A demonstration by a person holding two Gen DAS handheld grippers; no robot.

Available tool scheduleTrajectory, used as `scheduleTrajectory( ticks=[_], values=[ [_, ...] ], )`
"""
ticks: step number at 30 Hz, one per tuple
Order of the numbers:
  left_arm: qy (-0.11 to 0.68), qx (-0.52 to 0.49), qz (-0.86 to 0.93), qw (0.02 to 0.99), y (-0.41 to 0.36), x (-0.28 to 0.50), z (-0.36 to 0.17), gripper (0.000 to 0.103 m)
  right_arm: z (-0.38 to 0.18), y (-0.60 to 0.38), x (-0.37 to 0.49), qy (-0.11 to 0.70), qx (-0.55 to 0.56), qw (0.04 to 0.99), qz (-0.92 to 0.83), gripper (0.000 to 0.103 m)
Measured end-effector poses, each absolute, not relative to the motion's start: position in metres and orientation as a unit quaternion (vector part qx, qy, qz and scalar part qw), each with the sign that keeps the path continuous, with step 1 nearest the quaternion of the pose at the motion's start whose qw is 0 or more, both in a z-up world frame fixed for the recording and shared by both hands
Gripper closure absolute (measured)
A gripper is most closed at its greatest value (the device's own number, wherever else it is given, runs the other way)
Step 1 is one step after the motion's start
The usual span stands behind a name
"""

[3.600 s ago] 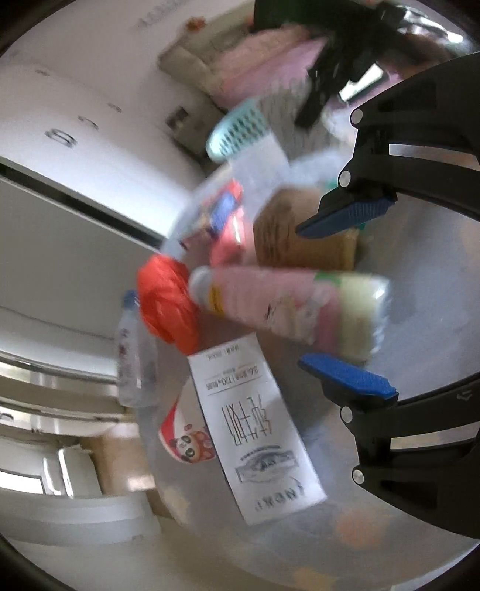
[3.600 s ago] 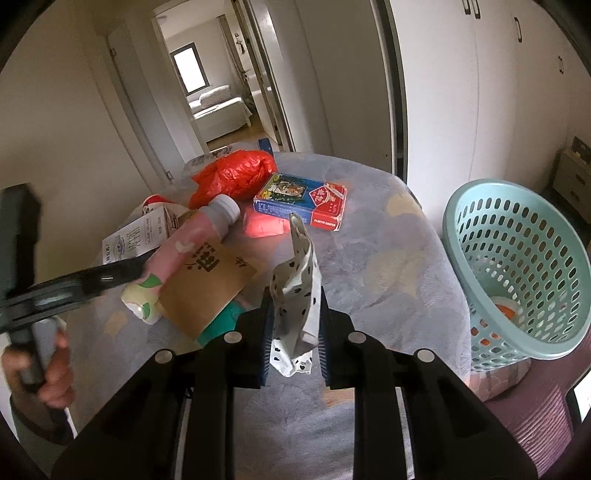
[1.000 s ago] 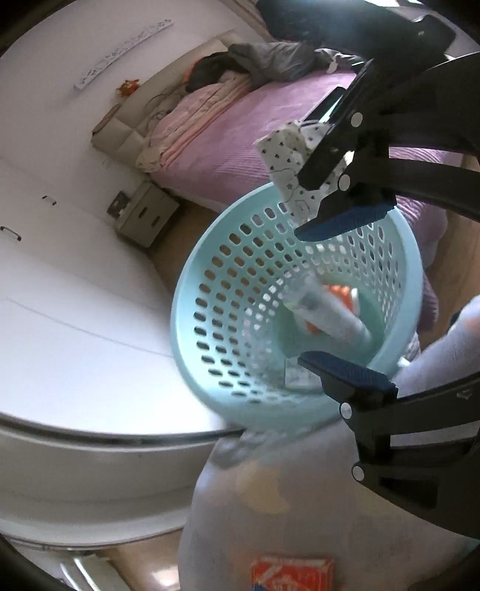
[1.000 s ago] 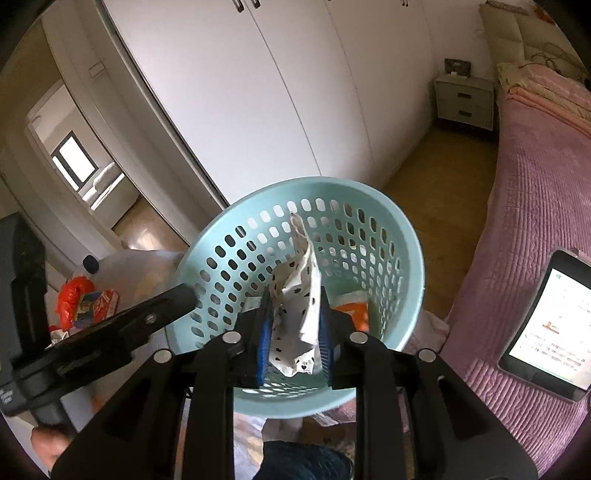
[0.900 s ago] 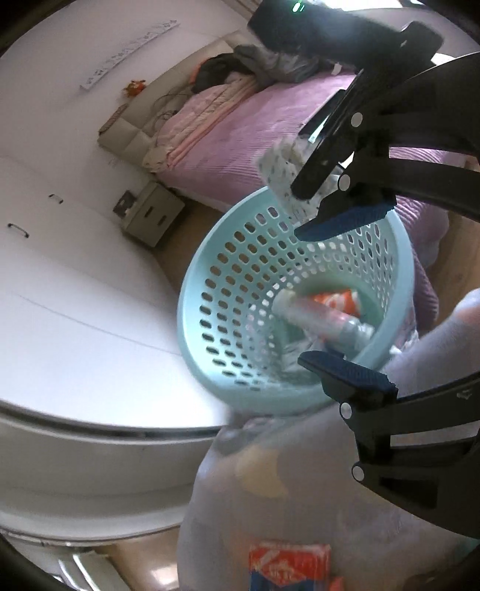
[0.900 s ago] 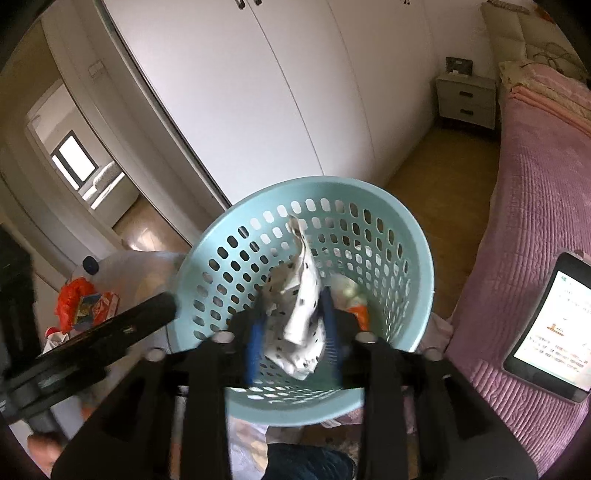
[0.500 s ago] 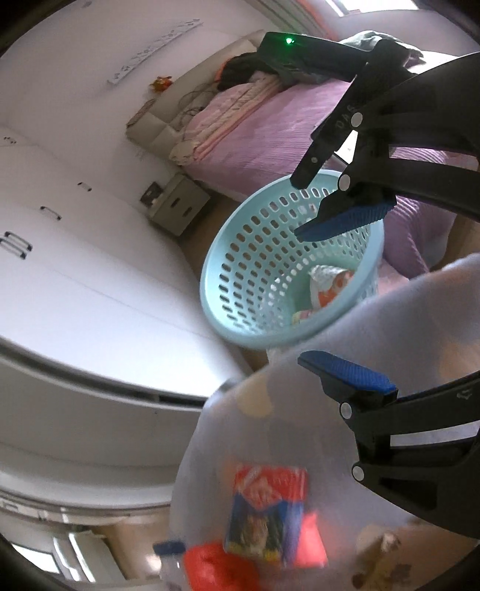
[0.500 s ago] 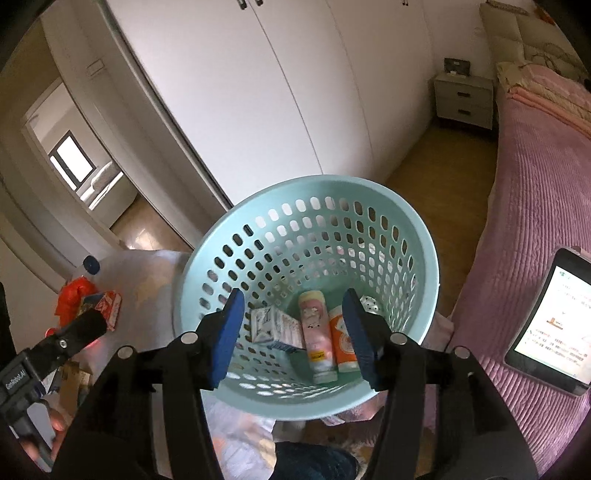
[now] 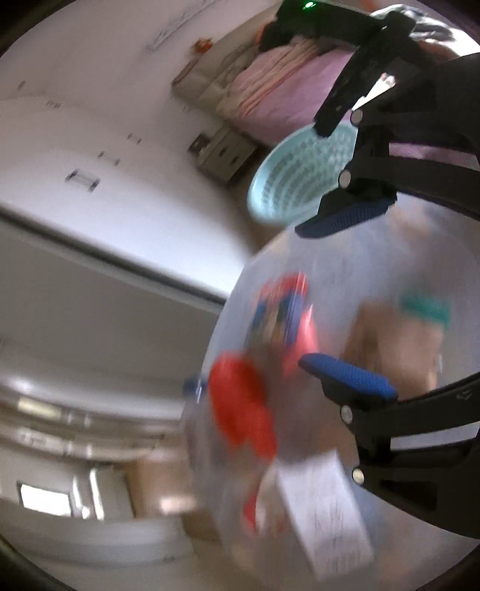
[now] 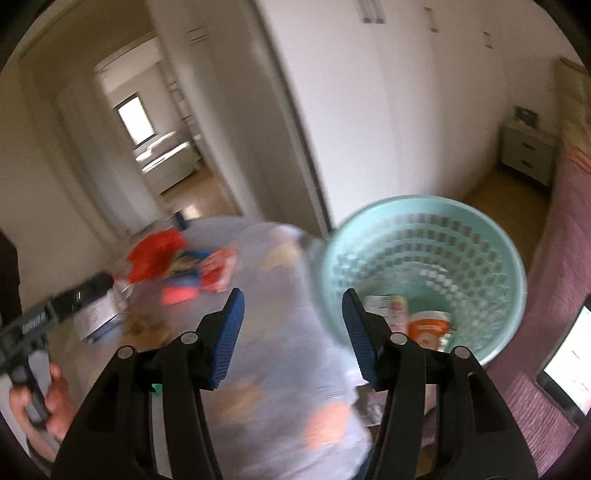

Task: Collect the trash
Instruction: 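Grasp the brown paper cup with the right tool while the left grasps the milk-carton box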

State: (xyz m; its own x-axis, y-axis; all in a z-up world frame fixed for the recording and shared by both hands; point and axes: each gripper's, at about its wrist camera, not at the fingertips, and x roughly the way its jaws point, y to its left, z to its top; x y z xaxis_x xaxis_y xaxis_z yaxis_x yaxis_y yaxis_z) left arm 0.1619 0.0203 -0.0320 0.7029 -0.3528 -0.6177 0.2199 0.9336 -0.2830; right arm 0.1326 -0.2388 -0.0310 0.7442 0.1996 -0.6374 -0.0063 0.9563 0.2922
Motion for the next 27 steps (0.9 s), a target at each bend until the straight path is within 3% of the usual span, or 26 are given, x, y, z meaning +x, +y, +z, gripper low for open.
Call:
scheduleTrajectory(
  ticks=[8, 15, 18, 27],
  values=[
    [0.349, -0.109, -0.058, 0.929, 0.128, 0.164, -0.030, 0.033, -0.043, -0.145, 0.131, 0.379, 0.087, 0.911, 0.135, 0.051],
    [0.380, -0.115, -0.010, 0.918, 0.196, 0.190, -0.059, 0.032, -0.054, -0.094, 0.131, 0.396, 0.064, 0.900, 0.167, 0.051],
    [0.396, -0.121, -0.032, 0.910, 0.204, 0.194, -0.072, 0.032, -0.056, -0.080, 0.135, 0.404, 0.064, 0.896, 0.175, 0.041],
    [0.439, -0.115, -0.108, 0.884, 0.189, 0.170, -0.088, 0.034, -0.064, -0.054, 0.165, 0.442, 0.088, 0.874, 0.182, 0.040]
  ],
)
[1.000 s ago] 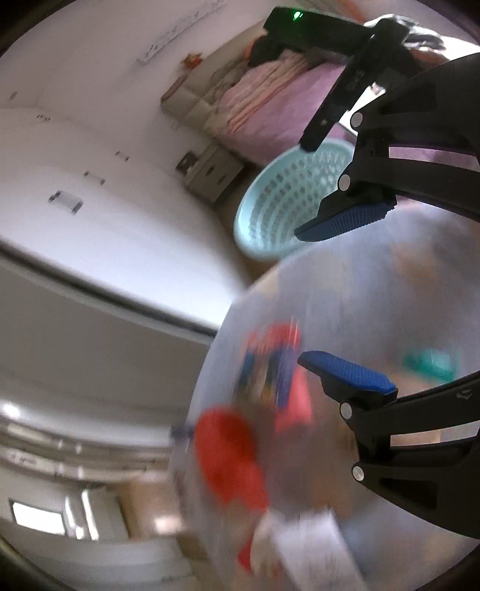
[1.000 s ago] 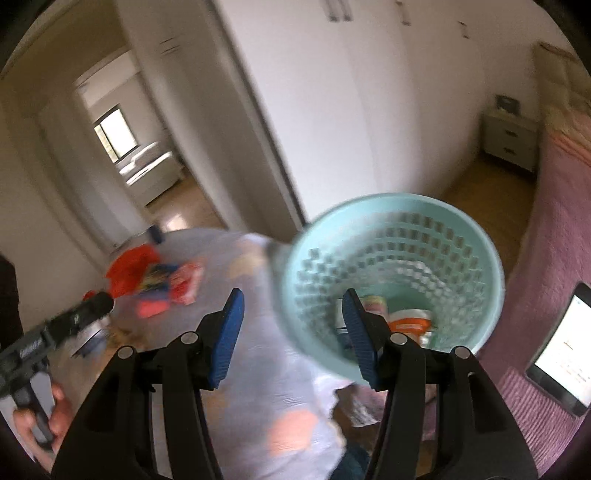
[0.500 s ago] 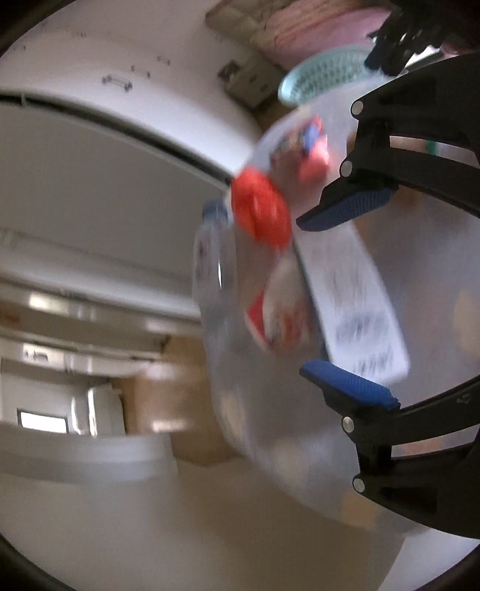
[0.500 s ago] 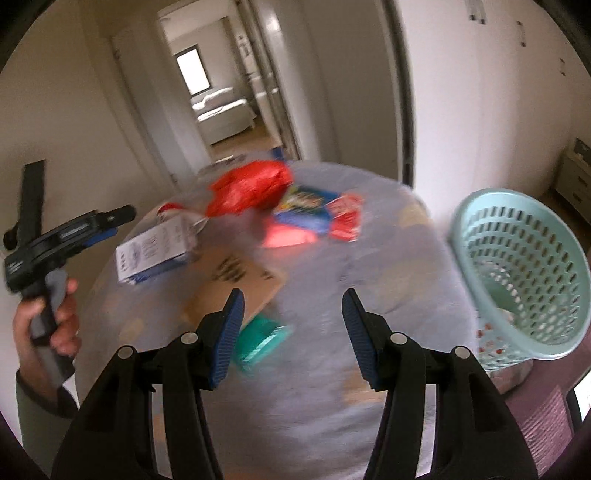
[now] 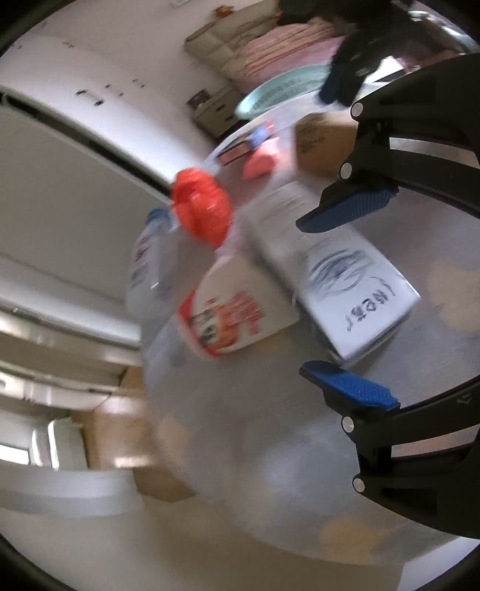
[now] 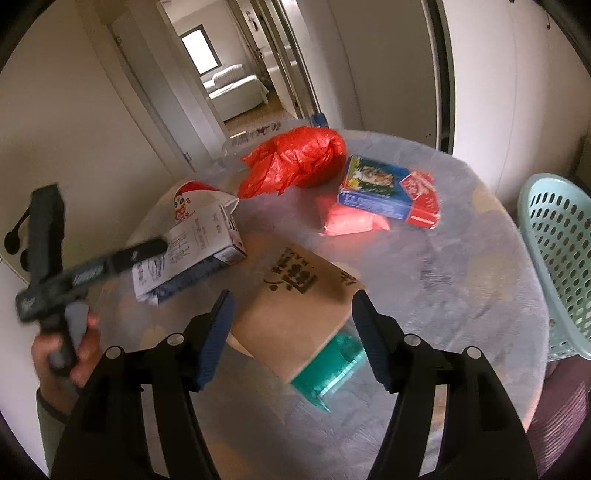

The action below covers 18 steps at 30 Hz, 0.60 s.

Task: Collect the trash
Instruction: 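Grasp the brown paper cup with the right tool while the left grasps the milk-carton box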

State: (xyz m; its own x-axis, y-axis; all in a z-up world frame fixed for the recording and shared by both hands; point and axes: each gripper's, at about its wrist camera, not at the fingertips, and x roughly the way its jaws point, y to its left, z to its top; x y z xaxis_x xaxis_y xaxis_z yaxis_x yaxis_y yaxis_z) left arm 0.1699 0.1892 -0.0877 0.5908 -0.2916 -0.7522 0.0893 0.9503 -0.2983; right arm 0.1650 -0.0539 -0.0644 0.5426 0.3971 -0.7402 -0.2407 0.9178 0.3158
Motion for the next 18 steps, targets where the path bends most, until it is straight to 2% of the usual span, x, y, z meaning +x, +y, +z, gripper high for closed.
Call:
scheduleTrajectory(
  ticks=[6, 9, 18],
  values=[
    [0.460, -0.079, -0.140, 0.873, 0.166, 0.141, -0.096, 0.032, -0.076, -0.038, 0.179, 0.464, 0.095, 0.861, 0.183, 0.040],
    [0.457, -0.060, -0.128, 0.878, 0.156, 0.141, -0.094, 0.025, -0.081, -0.035, 0.182, 0.470, 0.100, 0.858, 0.181, 0.040],
    [0.462, -0.004, -0.090, 0.882, 0.123, 0.168, -0.099, 0.028, -0.062, -0.051, 0.162, 0.443, 0.083, 0.879, 0.155, 0.040]
  ],
)
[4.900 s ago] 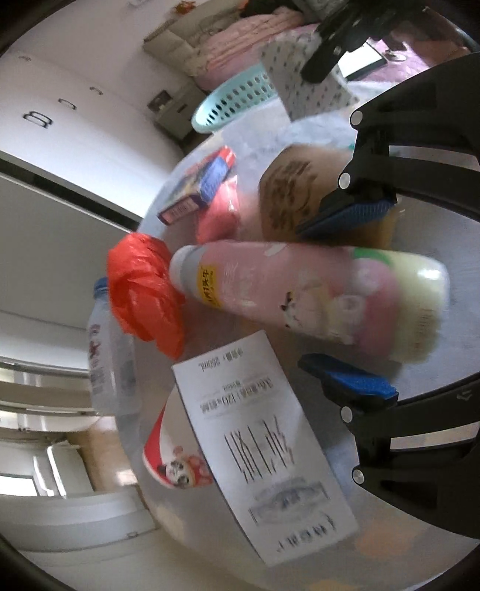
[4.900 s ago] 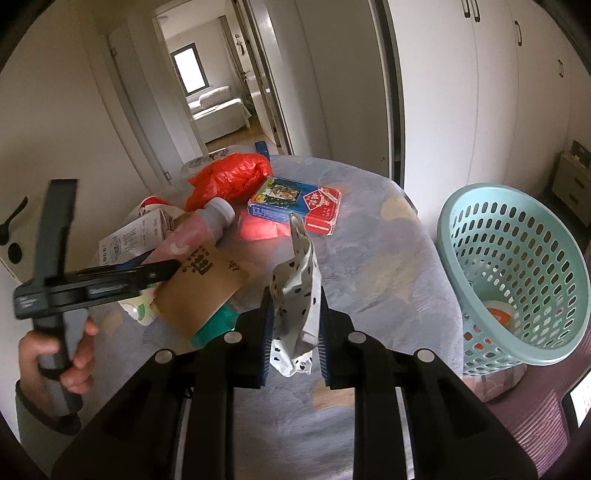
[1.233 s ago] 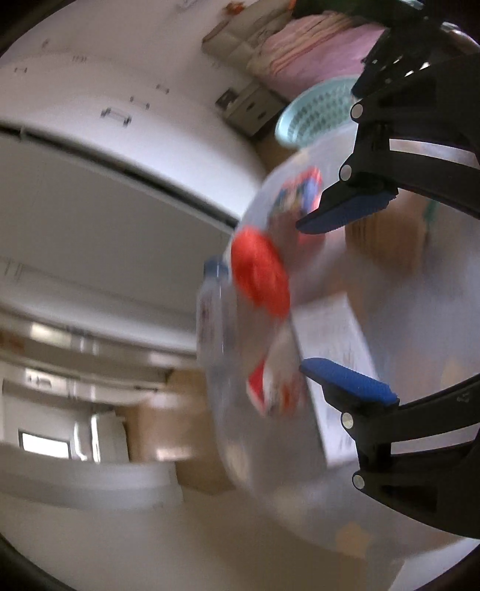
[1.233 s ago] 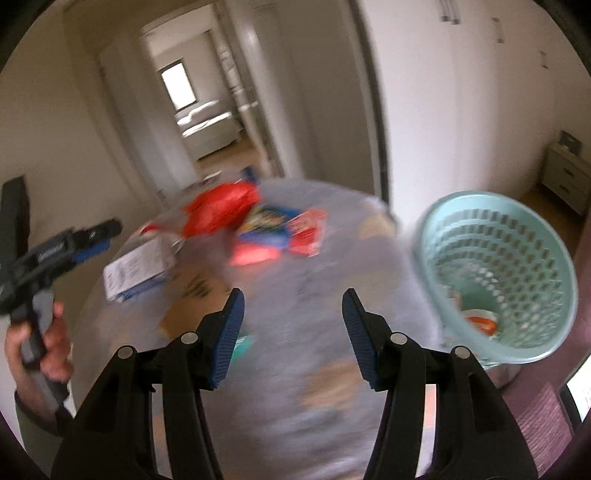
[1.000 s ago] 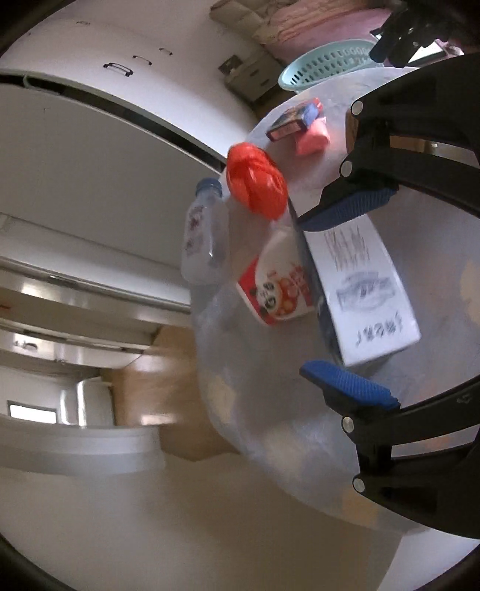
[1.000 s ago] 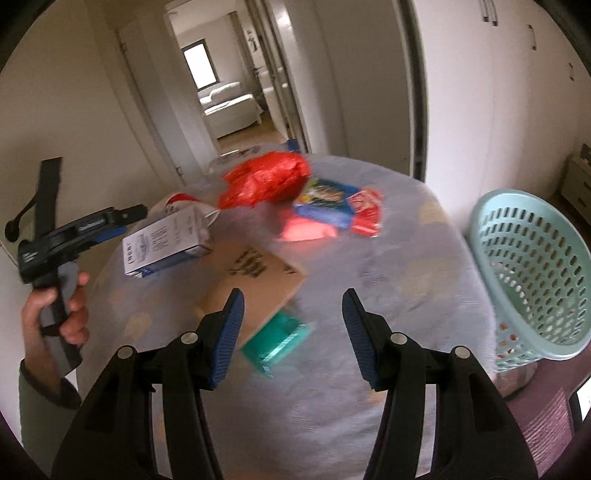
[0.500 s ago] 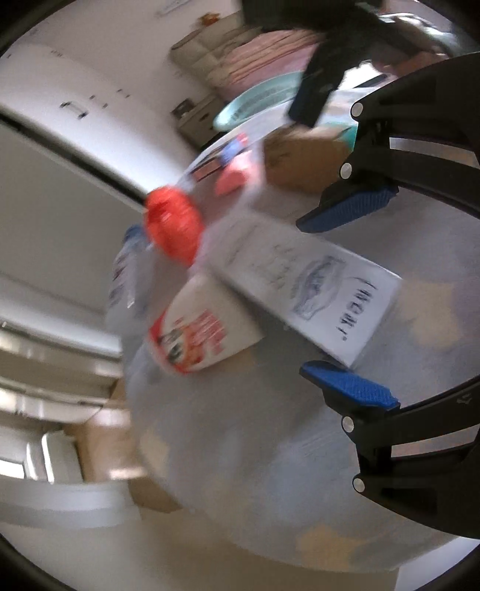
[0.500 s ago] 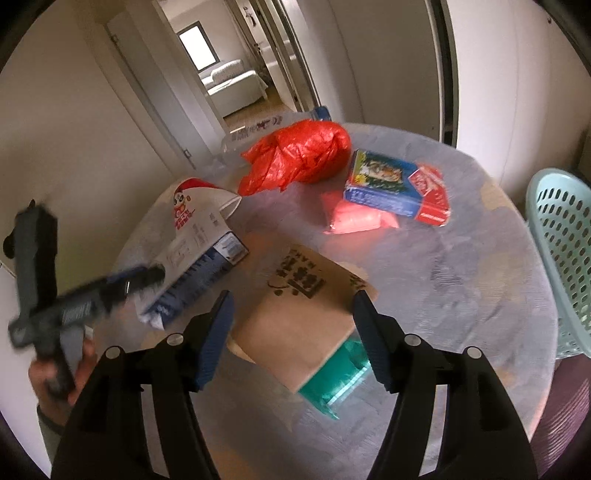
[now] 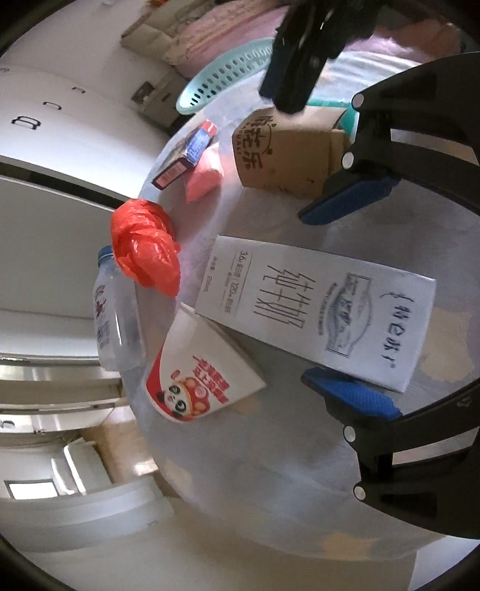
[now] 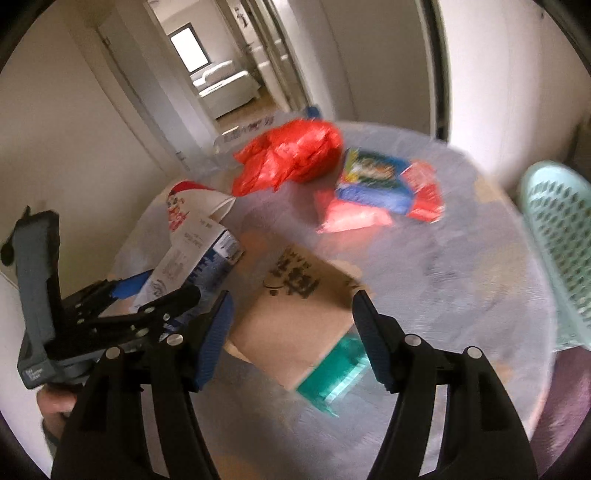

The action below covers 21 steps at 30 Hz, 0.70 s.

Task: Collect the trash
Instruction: 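Grasp the brown paper cup with the right tool while the left grasps the milk-carton box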

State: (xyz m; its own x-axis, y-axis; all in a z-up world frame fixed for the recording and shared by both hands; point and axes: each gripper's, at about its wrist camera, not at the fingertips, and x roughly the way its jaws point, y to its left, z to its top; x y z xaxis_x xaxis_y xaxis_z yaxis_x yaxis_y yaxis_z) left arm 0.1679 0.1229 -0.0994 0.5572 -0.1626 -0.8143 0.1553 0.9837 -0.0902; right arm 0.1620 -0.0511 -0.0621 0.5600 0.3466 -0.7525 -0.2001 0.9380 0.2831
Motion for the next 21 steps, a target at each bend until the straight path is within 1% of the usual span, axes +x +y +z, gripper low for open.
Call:
scheduleTrajectory(
  ticks=[1, 2, 3, 7, 12, 15, 18, 21],
  values=[
    [0.461, 0.001, -0.086, 0.883, 0.121, 0.168, -0.100, 0.031, -0.058, -0.049, 0.157, 0.432, 0.065, 0.887, 0.147, 0.040],
    [0.460, 0.006, -0.083, 0.884, 0.119, 0.167, -0.101, 0.039, -0.055, -0.043, 0.152, 0.425, 0.044, 0.892, 0.148, 0.040],
    [0.462, 0.006, -0.082, 0.883, 0.120, 0.166, -0.102, 0.043, -0.054, -0.038, 0.149, 0.426, 0.036, 0.891, 0.155, 0.040],
    [0.452, -0.003, -0.071, 0.889, 0.125, 0.152, -0.099, 0.045, -0.064, -0.026, 0.157, 0.459, 0.042, 0.872, 0.162, 0.040],
    [0.435, -0.064, -0.063, 0.896, 0.146, 0.119, -0.101, 0.045, -0.075, -0.016, 0.173, 0.478, 0.058, 0.861, 0.161, 0.040],
    [0.428, -0.081, -0.056, 0.898, 0.154, 0.106, -0.103, 0.046, -0.084, -0.012, 0.182, 0.492, 0.071, 0.852, 0.167, 0.040],
    [0.424, -0.091, -0.051, 0.899, 0.158, 0.099, -0.100, 0.046, -0.096, -0.008, 0.193, 0.509, 0.084, 0.841, 0.164, 0.040],
    [0.420, -0.086, -0.046, 0.902, 0.159, 0.095, -0.098, 0.046, -0.098, -0.004, 0.195, 0.504, 0.087, 0.846, 0.154, 0.041]
  ],
)
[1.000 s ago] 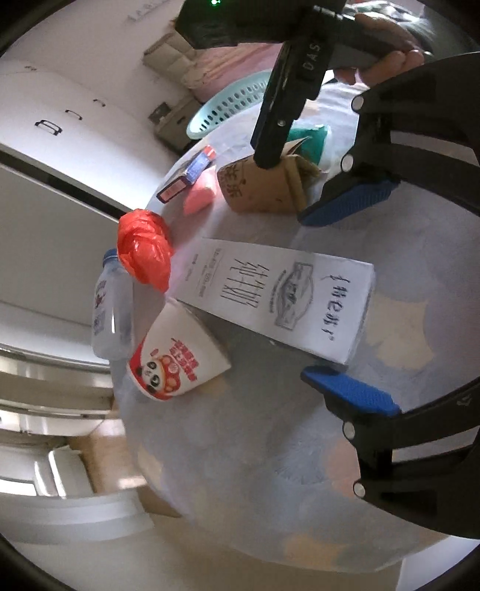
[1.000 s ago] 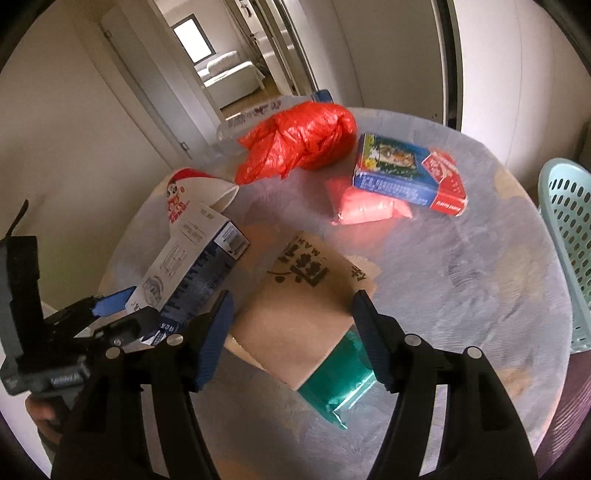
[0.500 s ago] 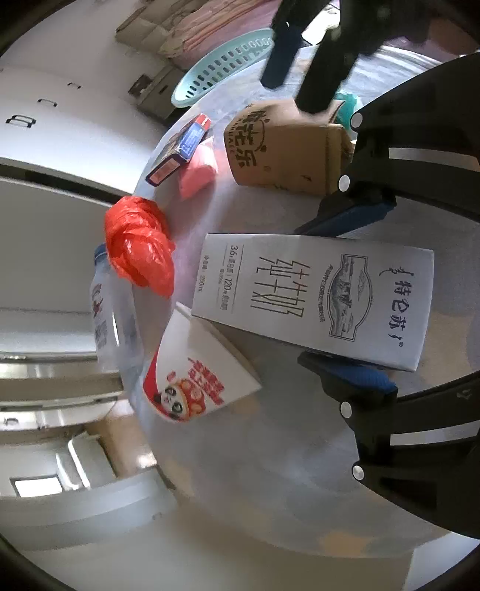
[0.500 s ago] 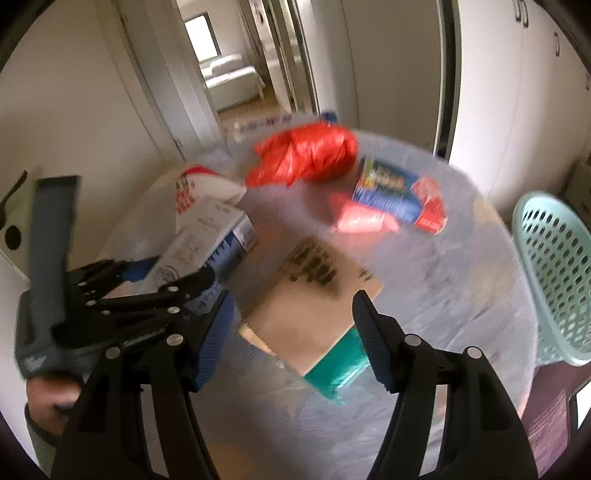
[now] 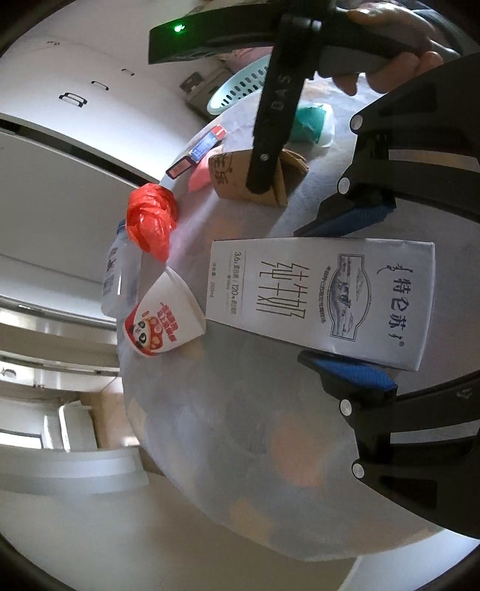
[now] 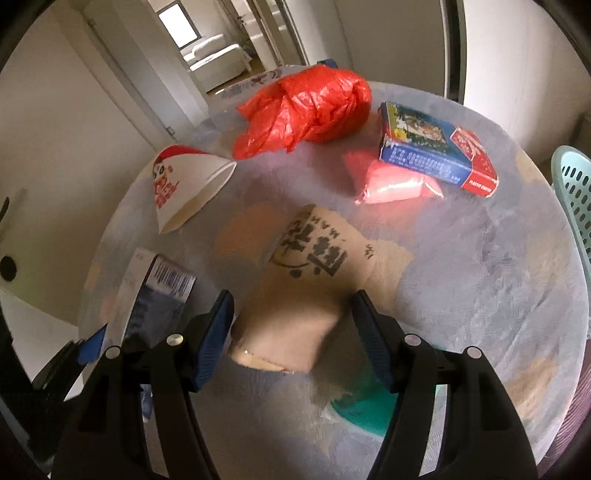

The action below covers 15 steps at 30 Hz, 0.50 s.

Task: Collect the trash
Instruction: 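Grasp the brown paper cup with the right tool while the left grasps the milk-carton box, then carry the brown cup and white carton box with both tools over the basket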

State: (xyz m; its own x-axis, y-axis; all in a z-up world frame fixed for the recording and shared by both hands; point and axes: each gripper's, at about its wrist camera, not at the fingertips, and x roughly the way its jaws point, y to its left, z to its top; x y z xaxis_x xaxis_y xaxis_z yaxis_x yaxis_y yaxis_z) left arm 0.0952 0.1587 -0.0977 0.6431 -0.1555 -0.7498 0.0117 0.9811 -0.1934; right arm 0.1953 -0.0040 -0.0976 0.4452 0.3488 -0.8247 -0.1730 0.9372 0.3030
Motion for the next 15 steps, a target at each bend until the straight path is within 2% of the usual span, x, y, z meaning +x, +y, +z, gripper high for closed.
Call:
scheduleTrajectory(
  ticks=[1, 4, 6, 15],
  values=[
    [0.418, -0.084, -0.044, 0.904, 0.158, 0.095, -0.096, 0.046, -0.098, -0.004, 0.195, 0.502, 0.089, 0.847, 0.152, 0.043],
    [0.412, -0.085, -0.046, 0.906, 0.156, 0.093, -0.093, 0.047, -0.097, -0.005, 0.193, 0.502, 0.101, 0.844, 0.162, 0.059],
    [0.407, -0.086, -0.049, 0.908, 0.153, 0.092, -0.090, 0.048, -0.092, -0.005, 0.188, 0.492, 0.091, 0.851, 0.160, 0.075],
    [0.379, -0.080, -0.070, 0.919, 0.132, 0.086, -0.068, 0.049, -0.049, -0.035, 0.158, 0.444, 0.092, 0.876, 0.166, 0.079]
  ],
)
